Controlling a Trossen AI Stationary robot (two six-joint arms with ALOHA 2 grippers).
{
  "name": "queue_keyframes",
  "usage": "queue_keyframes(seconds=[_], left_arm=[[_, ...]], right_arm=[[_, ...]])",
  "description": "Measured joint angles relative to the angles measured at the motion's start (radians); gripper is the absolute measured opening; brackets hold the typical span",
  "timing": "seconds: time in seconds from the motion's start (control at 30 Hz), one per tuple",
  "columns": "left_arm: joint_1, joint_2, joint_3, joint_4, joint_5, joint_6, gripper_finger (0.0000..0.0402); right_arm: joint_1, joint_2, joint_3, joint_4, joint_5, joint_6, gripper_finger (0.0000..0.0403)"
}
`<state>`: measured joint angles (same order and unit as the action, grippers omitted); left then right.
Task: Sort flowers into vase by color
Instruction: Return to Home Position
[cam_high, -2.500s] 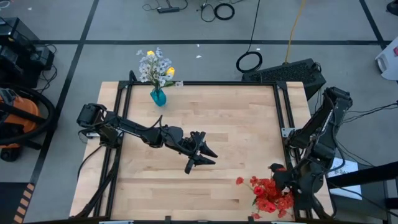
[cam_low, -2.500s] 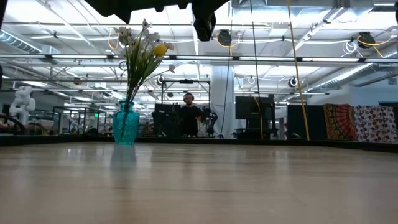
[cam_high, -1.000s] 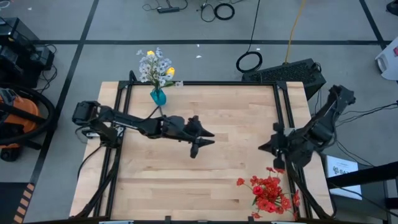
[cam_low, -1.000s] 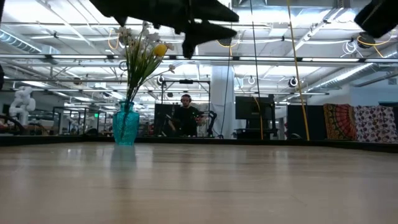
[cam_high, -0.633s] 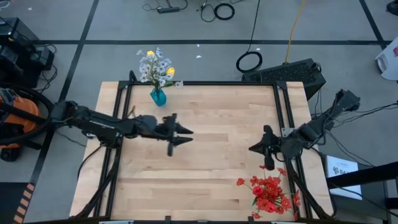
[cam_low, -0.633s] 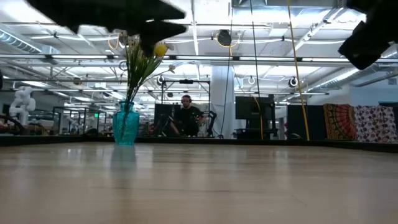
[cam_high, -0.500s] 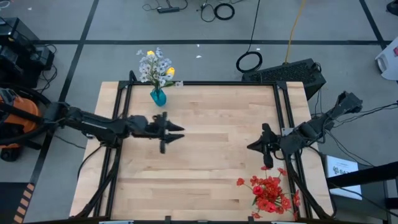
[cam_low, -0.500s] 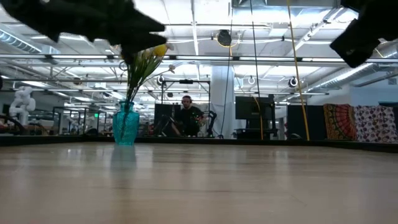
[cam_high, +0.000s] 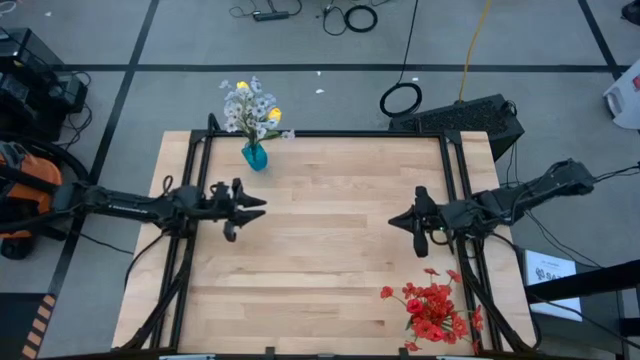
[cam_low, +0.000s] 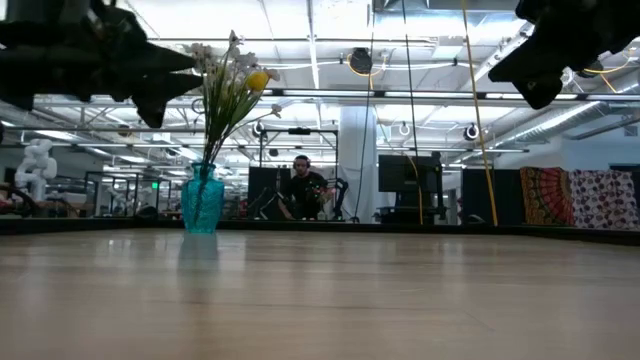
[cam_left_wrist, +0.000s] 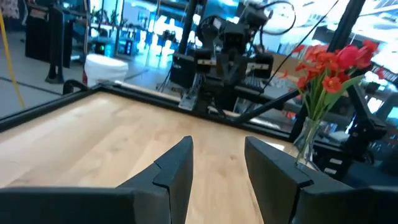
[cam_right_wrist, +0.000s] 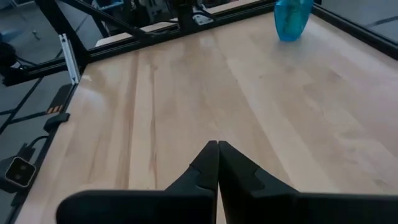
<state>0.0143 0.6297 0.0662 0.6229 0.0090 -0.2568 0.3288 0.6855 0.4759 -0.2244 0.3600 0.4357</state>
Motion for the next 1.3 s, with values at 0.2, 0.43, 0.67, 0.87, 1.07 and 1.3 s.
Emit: queue_keyframes(seconds=[0.2,0.43,0.67,0.87,1.07,1.3], left_arm=[[0.000,-0.170,-0.059,-0.037,-0.002,0.001,0.0150],[0.000,-0.334,-0.059,-0.154,0.006,0.025,0.0150],[0.000,-0.496,-0.060,-0.340,0.009,-0.026,0.0150],[-0.001,-0.624,-0.060,-0.486,0.009,-0.018,0.0150],[-0.001,-0.630,-0.060,-0.583,0.004,-0.023,0.0150],[-0.001,-0.623,-0.060,-0.605,0.006,0.001,0.0150]], right_arm=[[-0.036,0.028,0.000,0.035,-0.001,-0.018,0.0000],[-0.049,0.039,0.000,0.035,-0.001,-0.018,0.0000],[-0.049,0.039,0.000,0.034,-0.001,-0.018,0.0000],[-0.048,0.039,0.000,0.033,-0.001,-0.018,0.0000],[-0.048,0.039,0.001,0.029,-0.001,-0.018,0.0000],[-0.048,0.038,0.001,0.025,0.000,-0.034,0.0000]])
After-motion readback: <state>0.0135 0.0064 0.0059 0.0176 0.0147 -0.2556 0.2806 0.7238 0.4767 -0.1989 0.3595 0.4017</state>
